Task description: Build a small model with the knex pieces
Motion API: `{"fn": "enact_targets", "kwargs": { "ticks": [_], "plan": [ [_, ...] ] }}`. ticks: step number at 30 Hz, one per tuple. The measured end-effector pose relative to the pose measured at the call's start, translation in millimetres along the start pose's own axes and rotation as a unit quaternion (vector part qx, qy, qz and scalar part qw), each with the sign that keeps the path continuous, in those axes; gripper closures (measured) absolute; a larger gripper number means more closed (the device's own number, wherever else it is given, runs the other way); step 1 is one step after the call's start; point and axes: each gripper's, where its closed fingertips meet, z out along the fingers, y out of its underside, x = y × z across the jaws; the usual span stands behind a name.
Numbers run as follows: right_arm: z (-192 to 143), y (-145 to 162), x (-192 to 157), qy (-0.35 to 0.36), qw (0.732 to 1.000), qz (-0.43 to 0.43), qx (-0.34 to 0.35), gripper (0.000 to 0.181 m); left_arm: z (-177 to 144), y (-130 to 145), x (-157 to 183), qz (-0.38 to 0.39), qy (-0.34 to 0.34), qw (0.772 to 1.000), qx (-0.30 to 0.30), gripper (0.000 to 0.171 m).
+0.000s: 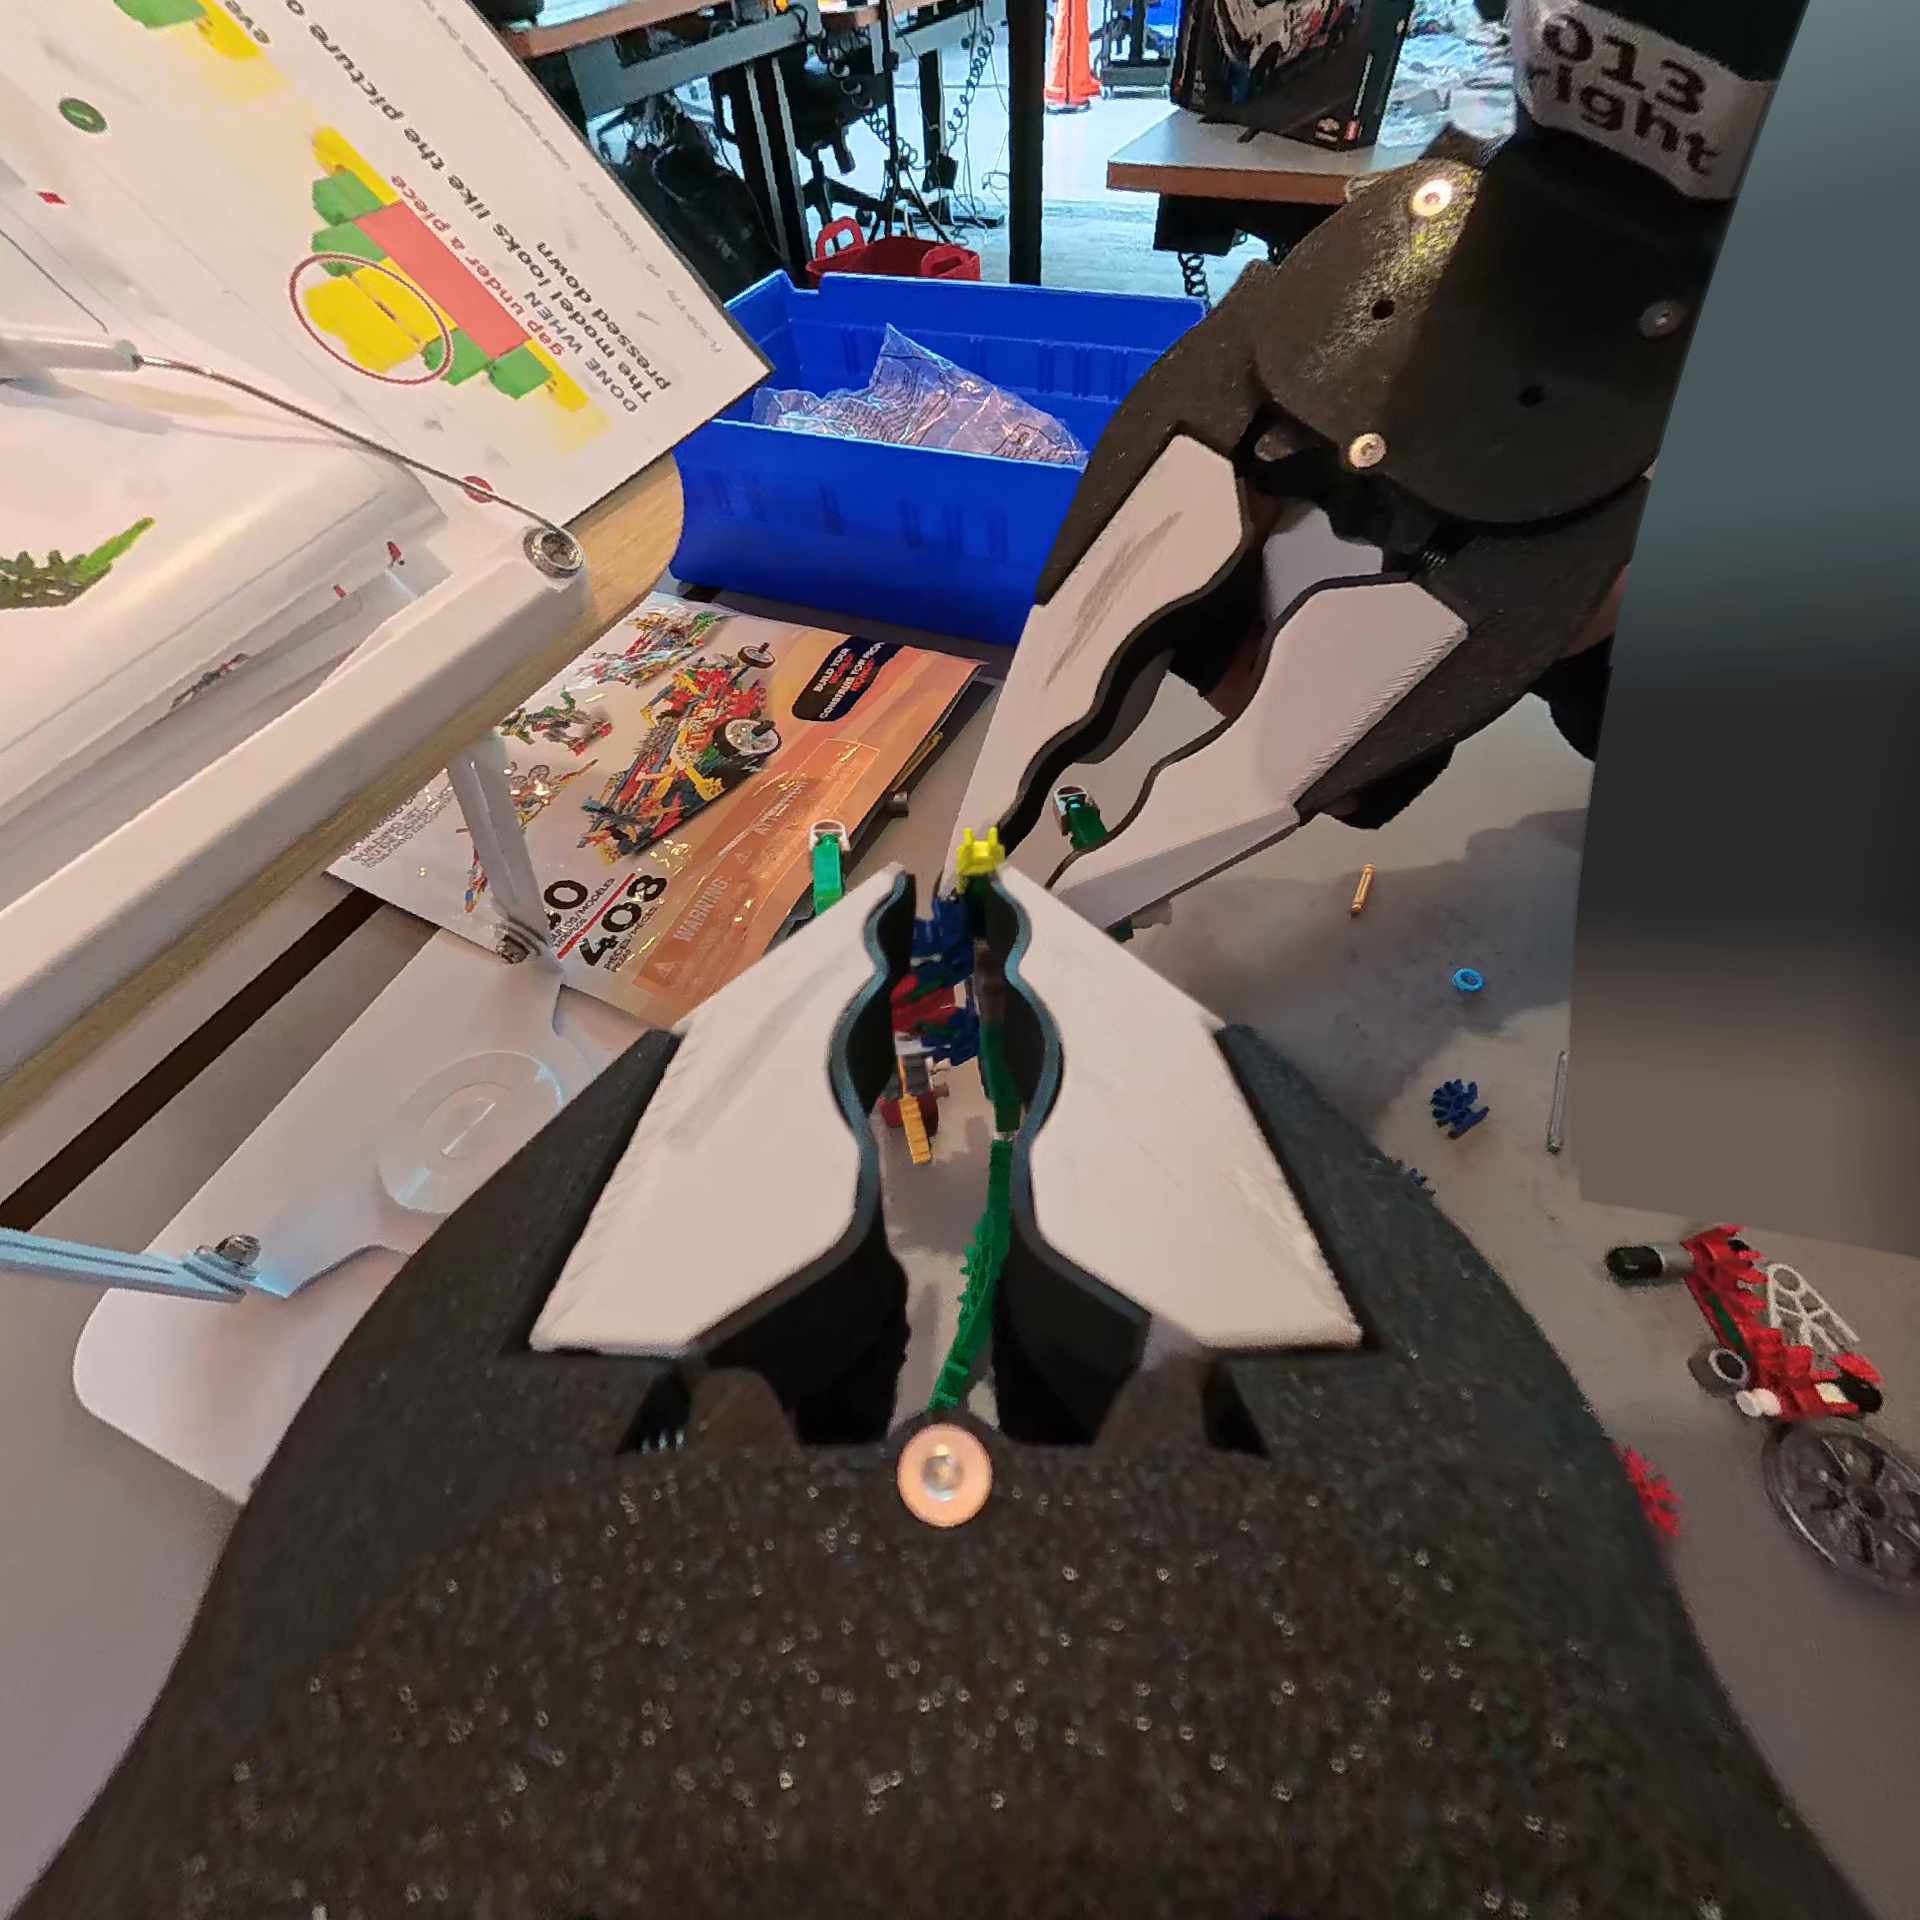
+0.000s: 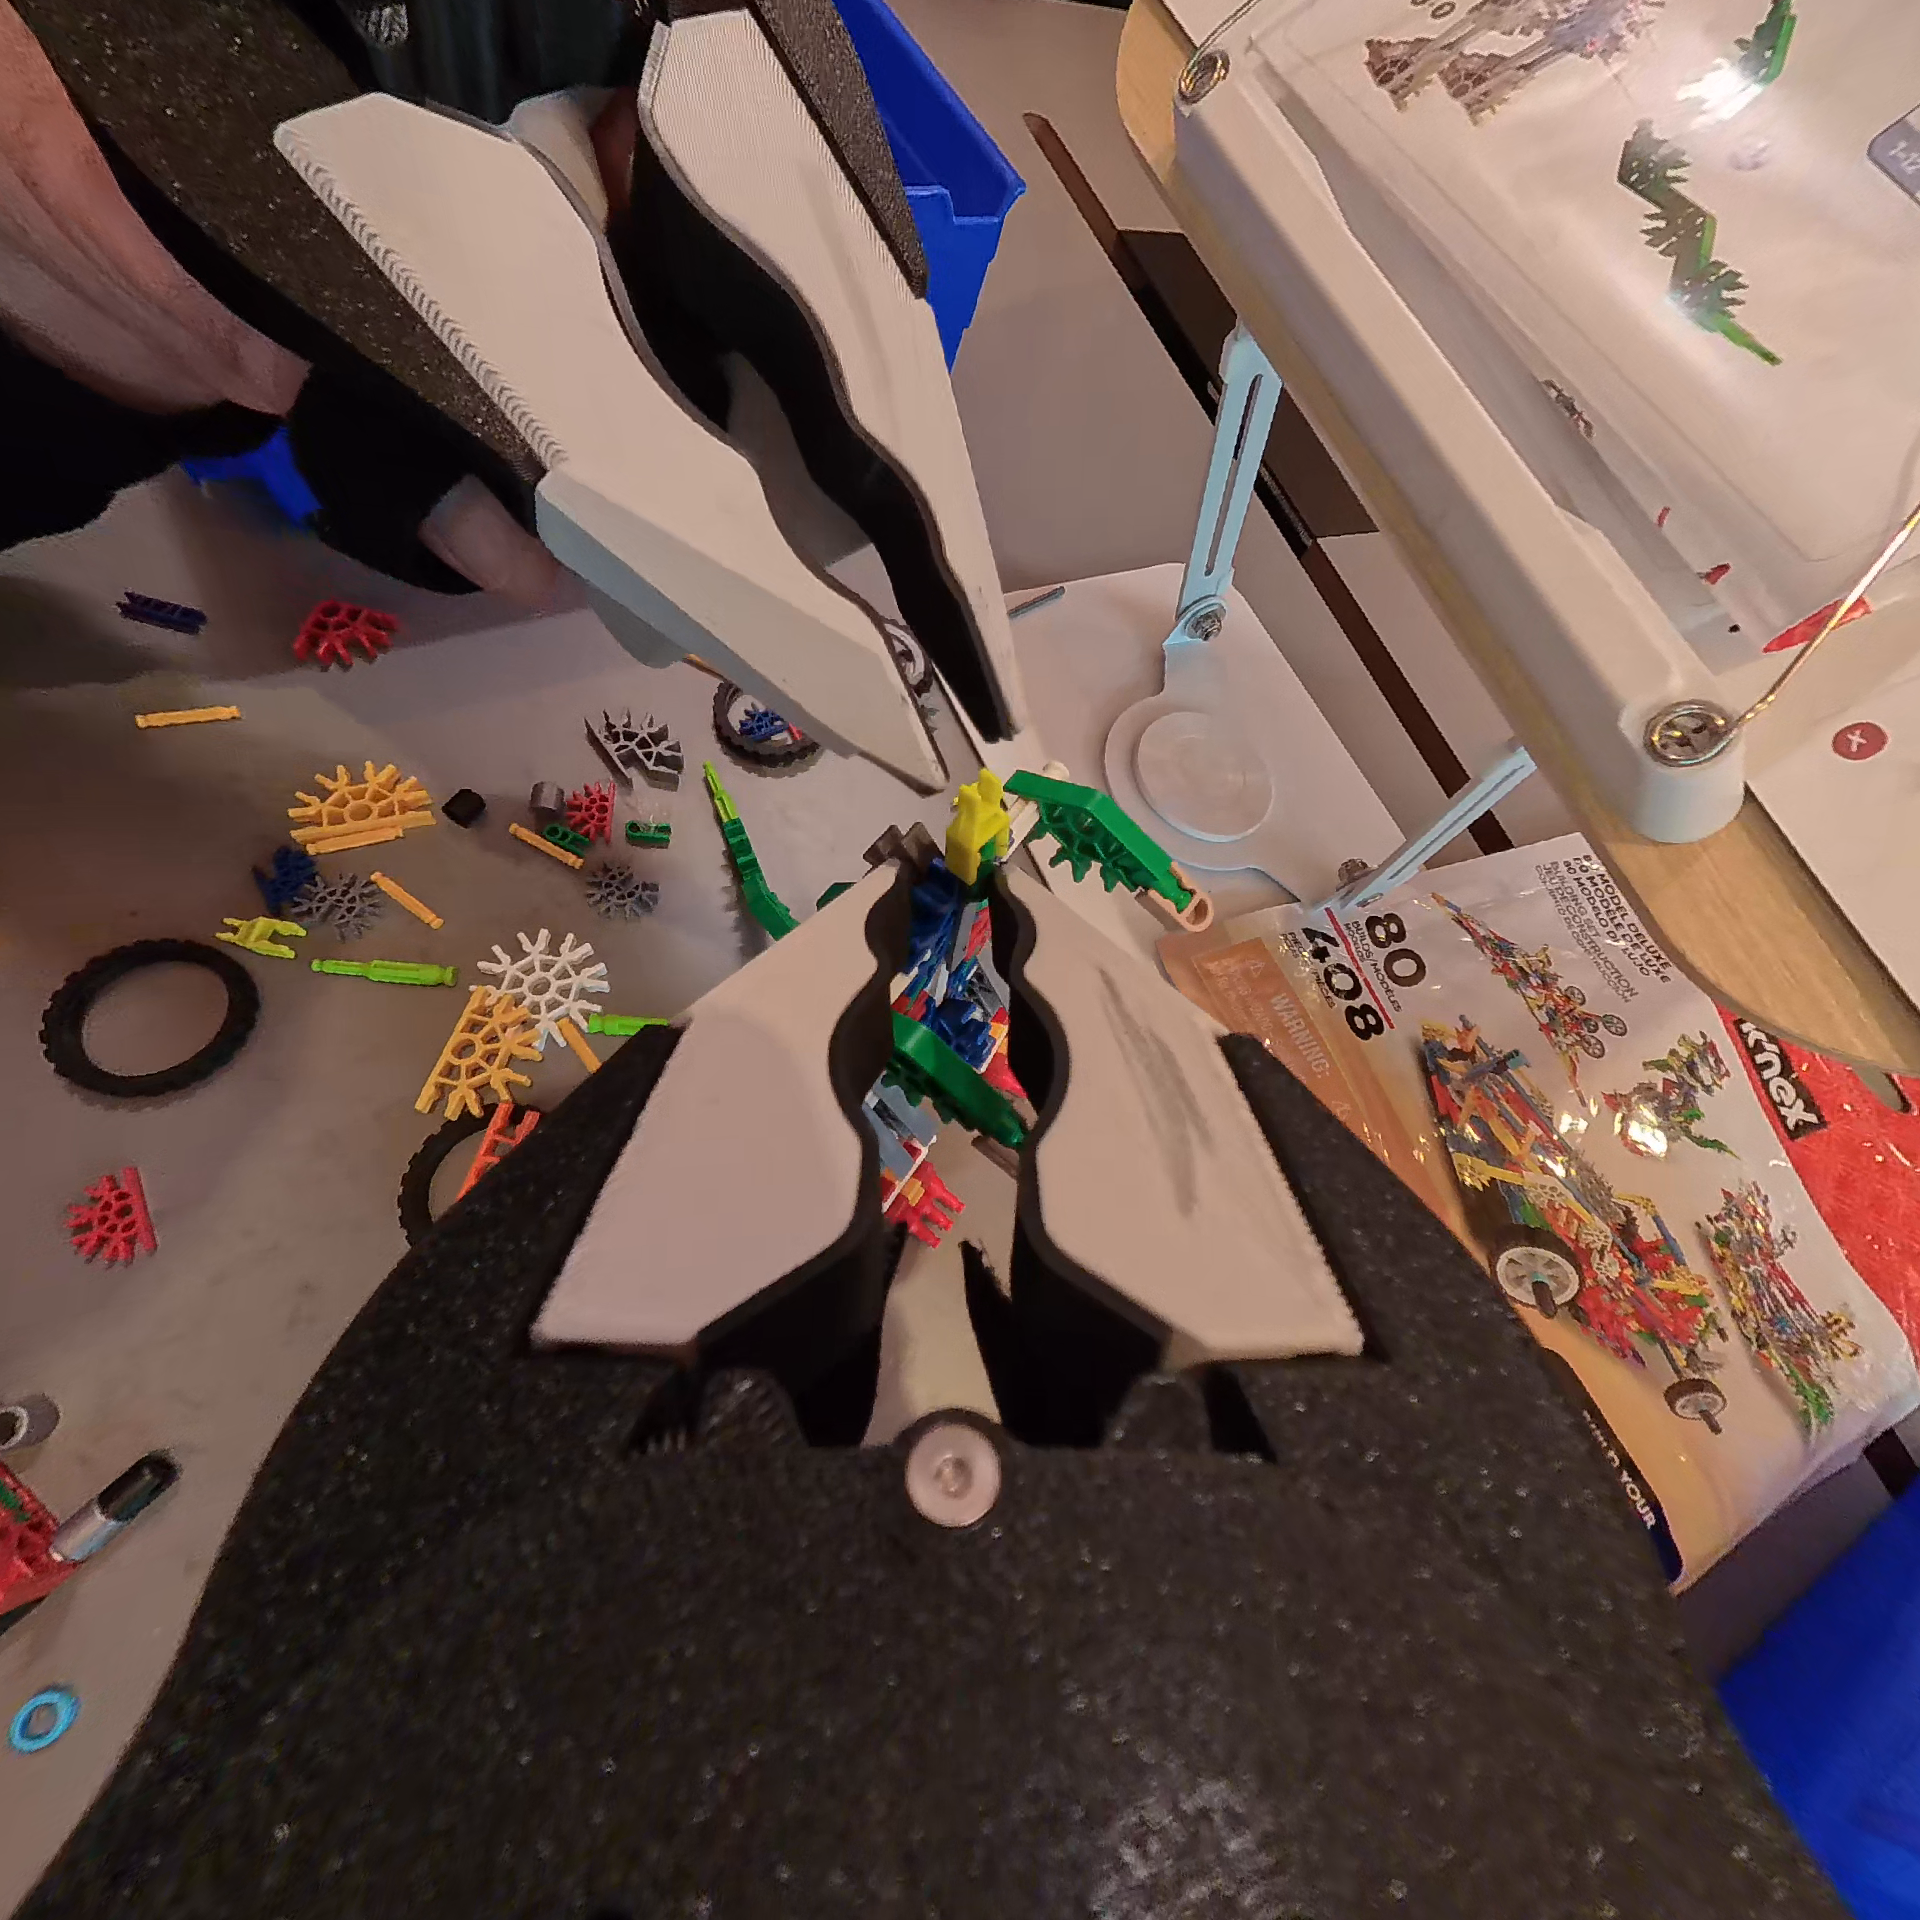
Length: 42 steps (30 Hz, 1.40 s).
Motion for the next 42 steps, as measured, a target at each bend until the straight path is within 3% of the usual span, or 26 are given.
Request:
{"fn": "enact_targets", "kwargs": {
  "ticks": [9,17,31,42],
  "plan": [
    [1.2,-0.9,-0.4,0.008,1.000,-0.009,0.001,0.168,1.7,15.6,6.9,0.026,0.016,0.999,-0.045,0.162],
    [1.3,-1.0,-0.6,0.012,1.000,-0.013,0.001,0.169,6.0,14.0,6.9,0.029,0.010,0.999,-0.036,0.171],
    [2.4,-1.6,-2.2,0.009,1.000,-0.016,0.005,0.169,1.9,24.1,8.1,0.058,0.010,0.996,-0.067,0.168],
    [2.8,-1.5,-0.2,0.015,1.000,-0.021,0.012,0.170,4.6,22.3,6.0,0.052,0.006,0.997,-0.057,0.169]
  ]
}}
